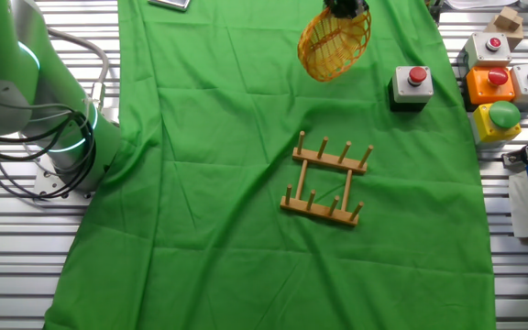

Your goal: Take the dish off the dish rack

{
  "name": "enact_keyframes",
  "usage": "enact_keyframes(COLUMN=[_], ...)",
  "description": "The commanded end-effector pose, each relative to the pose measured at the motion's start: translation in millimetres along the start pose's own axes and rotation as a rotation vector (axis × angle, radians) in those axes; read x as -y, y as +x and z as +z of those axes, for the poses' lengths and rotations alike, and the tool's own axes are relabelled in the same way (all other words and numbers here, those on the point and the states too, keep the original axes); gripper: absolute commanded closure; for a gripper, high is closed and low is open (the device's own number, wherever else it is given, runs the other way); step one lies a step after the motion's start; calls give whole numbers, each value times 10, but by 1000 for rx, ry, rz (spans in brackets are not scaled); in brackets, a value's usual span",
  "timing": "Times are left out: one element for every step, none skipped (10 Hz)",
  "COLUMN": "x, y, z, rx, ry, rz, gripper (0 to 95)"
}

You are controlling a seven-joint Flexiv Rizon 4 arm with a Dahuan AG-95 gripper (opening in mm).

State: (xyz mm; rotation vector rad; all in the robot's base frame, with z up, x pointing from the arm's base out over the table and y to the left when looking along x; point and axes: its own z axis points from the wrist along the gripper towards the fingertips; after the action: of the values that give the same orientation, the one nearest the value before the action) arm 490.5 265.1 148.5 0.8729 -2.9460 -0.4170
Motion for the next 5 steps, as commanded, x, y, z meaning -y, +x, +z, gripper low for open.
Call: enact_keyframes(x=[-16, -14, 10, 44, 78], y=[-97, -138, -158, -186, -210], z=[70, 110, 126, 145, 170], rx=[10, 10, 14, 19, 23], ry=[13, 41, 46, 55, 62], rz=[13, 23, 23, 23, 21], gripper=[950, 950, 950, 950, 950])
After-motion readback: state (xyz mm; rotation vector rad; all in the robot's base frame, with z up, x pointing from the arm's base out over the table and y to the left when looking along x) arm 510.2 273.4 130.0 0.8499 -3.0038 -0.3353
